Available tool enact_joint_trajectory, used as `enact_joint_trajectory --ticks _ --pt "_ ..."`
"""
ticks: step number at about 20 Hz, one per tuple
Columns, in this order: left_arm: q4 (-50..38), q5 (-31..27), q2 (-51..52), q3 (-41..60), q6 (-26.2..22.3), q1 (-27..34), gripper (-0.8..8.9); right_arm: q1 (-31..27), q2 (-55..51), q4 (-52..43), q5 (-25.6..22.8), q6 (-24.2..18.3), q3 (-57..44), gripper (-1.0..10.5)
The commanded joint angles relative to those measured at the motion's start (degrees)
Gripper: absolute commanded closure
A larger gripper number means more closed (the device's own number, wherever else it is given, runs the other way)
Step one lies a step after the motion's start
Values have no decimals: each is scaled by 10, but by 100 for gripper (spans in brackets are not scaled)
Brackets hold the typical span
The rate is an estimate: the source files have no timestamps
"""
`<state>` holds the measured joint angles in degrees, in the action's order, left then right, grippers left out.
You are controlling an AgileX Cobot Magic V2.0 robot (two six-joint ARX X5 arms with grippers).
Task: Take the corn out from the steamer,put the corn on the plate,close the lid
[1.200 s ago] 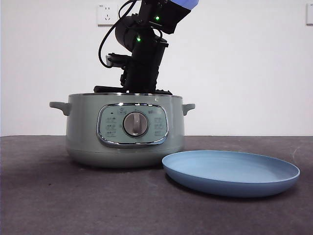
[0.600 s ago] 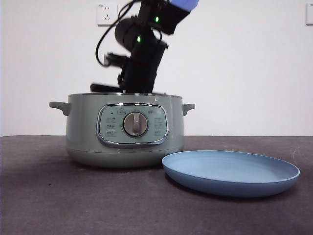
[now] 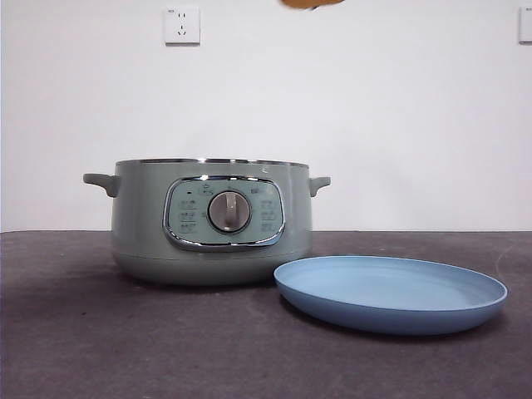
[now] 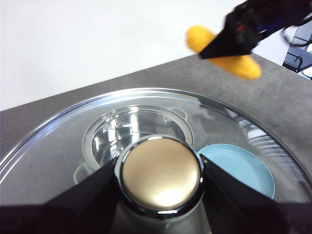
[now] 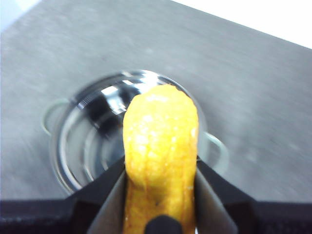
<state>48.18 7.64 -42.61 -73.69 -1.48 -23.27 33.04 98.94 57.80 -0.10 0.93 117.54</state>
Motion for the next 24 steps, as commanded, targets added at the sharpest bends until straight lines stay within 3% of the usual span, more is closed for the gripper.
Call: enact_joint_trajectory --ticks 1,5,9,13,17,24 --pt "-24 2 7 -6 -3 1 822 -16 -26 6 0 -12 -43 959" --pt "-19 2 7 -6 -3 1 822 -56 -127 -69 3 1 -229 959" --pt "-18 2 7 -6 -3 1 822 -97 -219 -200 52 42 -453 959" --pt "-9 2 7 -6 -3 1 822 -106 -223 -317 78 87 -598 959" --pt "3 2 7 -6 -3 1 822 -102 -201 -431 77 152 -689 959" --pt "3 2 7 -6 -3 1 822 -89 -108 -507 76 187 -716 959"
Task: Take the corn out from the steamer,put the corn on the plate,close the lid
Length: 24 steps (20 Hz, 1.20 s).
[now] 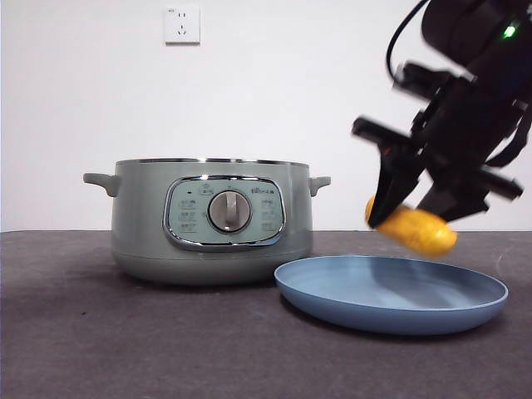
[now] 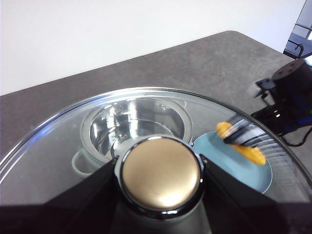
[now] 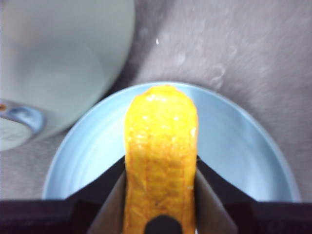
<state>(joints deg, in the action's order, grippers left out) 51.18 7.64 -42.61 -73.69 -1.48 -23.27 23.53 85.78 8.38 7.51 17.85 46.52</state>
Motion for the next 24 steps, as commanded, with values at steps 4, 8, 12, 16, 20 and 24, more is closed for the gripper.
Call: enact_joint_trajectory --ticks 4,8,12,16,20,24 --pt "-26 2 7 -6 -3 1 822 26 83 -41 -6 23 -5 959" --pt "-26 2 7 -6 -3 1 822 39 99 -45 -34 23 -5 958" --pt "-27 1 6 -6 -3 1 822 40 99 -39 -34 24 -5 836" --pt "-34 1 -8 -6 -7 1 822 40 86 -38 -33 23 -5 404" --pt "-57 4 -37 -6 -16 1 822 40 26 -12 -33 20 -5 402" --pt "-108 5 -83 -6 -16 1 822 40 -96 59 -34 15 -5 403"
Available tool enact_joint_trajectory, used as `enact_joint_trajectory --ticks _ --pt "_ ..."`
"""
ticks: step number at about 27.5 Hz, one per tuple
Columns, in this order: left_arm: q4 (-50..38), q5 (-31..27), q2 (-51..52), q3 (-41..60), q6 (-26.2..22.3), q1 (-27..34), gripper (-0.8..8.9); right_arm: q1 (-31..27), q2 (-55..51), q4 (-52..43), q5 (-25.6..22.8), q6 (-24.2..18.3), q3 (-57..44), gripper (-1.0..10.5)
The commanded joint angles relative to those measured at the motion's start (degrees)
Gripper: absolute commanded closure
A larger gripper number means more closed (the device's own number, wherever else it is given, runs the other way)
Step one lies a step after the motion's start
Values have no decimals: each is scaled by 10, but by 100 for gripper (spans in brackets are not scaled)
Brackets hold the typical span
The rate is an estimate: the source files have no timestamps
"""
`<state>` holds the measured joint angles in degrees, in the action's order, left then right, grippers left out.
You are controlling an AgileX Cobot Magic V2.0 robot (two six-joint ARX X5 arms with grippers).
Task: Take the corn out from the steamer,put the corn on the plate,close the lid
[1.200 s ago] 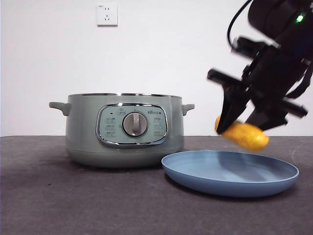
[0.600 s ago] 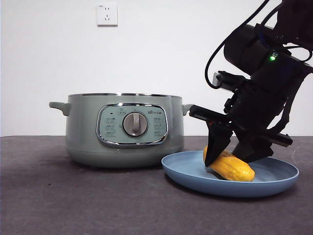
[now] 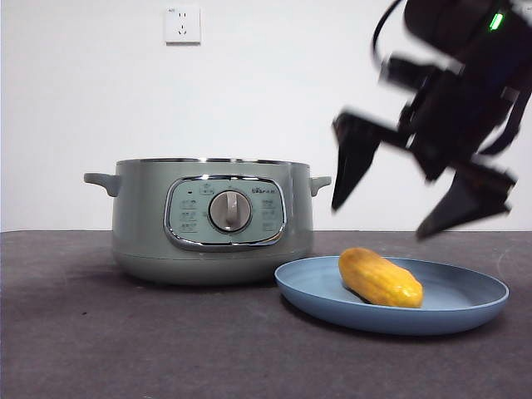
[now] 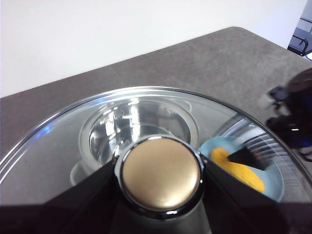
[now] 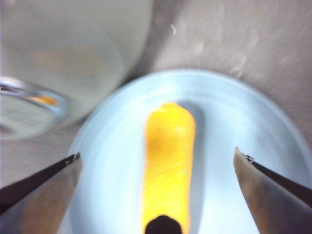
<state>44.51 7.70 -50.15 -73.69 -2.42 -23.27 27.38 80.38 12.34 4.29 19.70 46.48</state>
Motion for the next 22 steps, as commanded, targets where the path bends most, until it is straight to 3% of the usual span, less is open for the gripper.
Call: enact_joint_trajectory --ticks 1,3,12,22 --pt "-60 13 -22 -6 -7 1 822 2 -79 40 -2 -10 -5 404" --pt "-113 48 -60 -6 -9 1 822 2 -161 77 -1 -16 -5 406" --pt "-240 49 -203 -6 -24 1 822 2 -382 157 -1 -18 -5 406" --pt "-366 45 -321 -6 -24 1 822 2 -497 216 -2 -18 -5 406"
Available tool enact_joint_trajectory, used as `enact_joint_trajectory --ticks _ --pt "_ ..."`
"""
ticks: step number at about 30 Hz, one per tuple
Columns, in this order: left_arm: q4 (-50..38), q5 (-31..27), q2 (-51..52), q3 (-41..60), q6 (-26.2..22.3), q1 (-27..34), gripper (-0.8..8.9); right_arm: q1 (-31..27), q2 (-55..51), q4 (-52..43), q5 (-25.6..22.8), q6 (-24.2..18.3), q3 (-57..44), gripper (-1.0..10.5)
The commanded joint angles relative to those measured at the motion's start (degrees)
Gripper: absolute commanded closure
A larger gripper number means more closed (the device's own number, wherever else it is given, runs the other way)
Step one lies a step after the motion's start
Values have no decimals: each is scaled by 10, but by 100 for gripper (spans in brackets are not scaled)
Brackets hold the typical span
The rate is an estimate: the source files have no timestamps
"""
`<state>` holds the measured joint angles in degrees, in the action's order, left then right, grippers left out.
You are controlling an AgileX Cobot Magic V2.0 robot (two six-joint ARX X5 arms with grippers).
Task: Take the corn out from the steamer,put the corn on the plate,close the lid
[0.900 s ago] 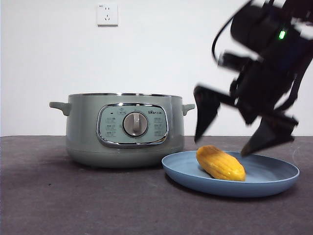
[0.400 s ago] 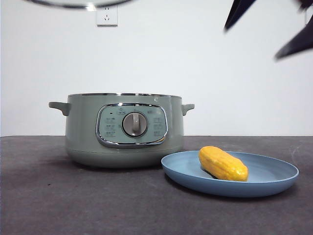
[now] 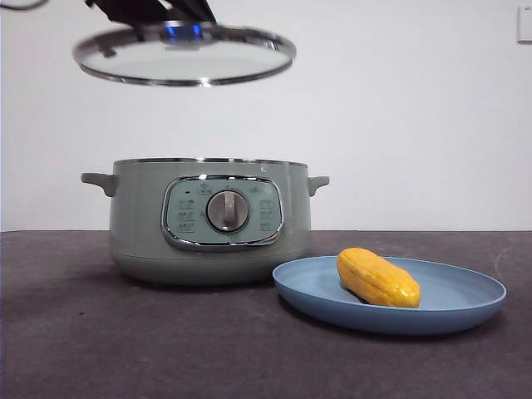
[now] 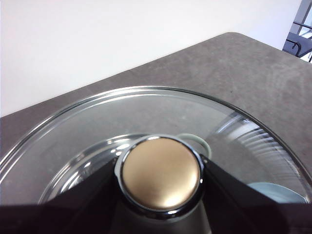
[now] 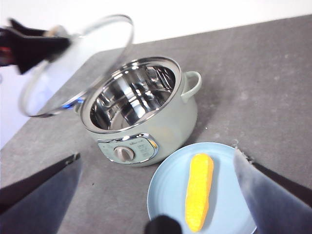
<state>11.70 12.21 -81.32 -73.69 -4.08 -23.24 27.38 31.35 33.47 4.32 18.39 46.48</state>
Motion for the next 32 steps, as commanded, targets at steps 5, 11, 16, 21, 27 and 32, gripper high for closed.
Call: enact_joint_trajectory --ticks 5,11,16,21,27,32 --pt "-75 -1 -54 -6 -22 2 822 2 -14 27 -2 -5 -5 406" --pt "-108 -2 -100 -6 -26 2 822 2 -14 38 -2 -5 -5 406" --pt "-120 -18 -131 -6 -27 2 822 2 -14 38 -1 -5 -5 406" --pt "-130 -18 -150 -6 -28 2 822 2 -14 38 -1 -5 -5 406" --pt "-129 -18 -158 -6 -29 2 822 2 -14 39 -2 -5 -5 406" --pt "-129 -18 -160 -6 -29 2 822 2 -14 39 -2 -5 -5 407"
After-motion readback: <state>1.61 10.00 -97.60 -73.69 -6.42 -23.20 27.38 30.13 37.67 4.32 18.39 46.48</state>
